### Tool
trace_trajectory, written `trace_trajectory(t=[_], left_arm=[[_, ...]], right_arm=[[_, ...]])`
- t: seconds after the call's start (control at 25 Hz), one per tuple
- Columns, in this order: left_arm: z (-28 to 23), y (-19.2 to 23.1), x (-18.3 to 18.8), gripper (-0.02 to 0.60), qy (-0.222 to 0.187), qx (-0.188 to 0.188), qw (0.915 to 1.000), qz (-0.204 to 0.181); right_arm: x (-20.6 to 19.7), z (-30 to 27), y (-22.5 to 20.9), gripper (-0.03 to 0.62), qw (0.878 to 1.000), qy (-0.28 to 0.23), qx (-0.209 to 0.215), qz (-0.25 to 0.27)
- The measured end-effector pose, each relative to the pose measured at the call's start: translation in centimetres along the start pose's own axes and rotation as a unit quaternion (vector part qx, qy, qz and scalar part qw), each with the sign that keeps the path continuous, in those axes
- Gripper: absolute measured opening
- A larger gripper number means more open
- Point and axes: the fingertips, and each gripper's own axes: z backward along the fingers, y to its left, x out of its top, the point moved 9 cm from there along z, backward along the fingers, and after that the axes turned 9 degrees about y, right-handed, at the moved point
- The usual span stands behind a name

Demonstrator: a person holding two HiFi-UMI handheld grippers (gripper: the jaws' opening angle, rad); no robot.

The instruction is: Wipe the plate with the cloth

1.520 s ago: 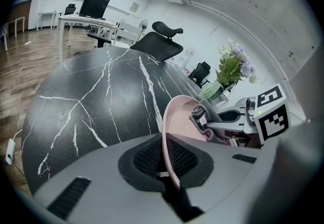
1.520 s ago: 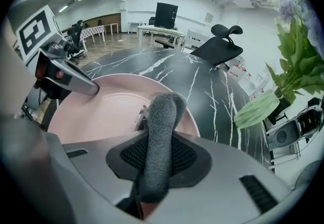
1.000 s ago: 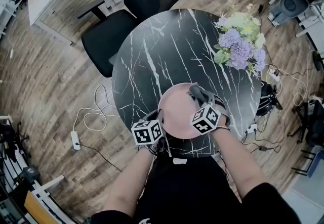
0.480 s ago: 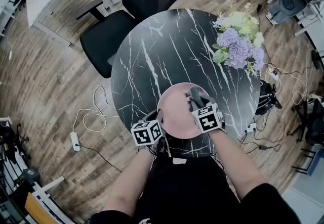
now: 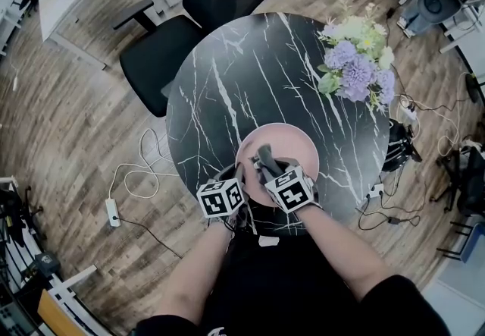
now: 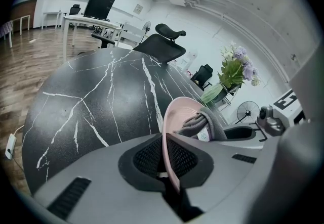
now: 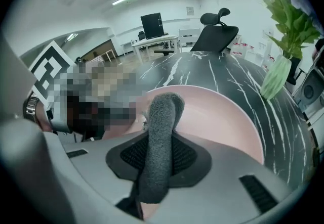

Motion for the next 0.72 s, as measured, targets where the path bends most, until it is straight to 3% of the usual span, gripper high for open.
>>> trace_trajectory(t=[0.32, 0.56, 0.72], left_arm=[[0.0, 0.0, -0.1, 0.031, -0.003, 0.005, 0.9999, 0.008], [0.0, 0.0, 0.0, 0.031, -0.003, 0.006, 1.0000, 0.006], [0.0, -0.1, -0.1, 0.030, -0.002, 0.006, 1.0000, 0.002]], right_arm=[[-0.5, -1.1, 3.4, 0.104, 0.996, 0.013, 0.083, -0.027], [-1.0, -0.4, 3.5, 0.104, 0.995, 0.037, 0.030, 0.085], [-1.7, 0.1, 2.1, 0.105, 0.994, 0.041, -0.008, 0.105]])
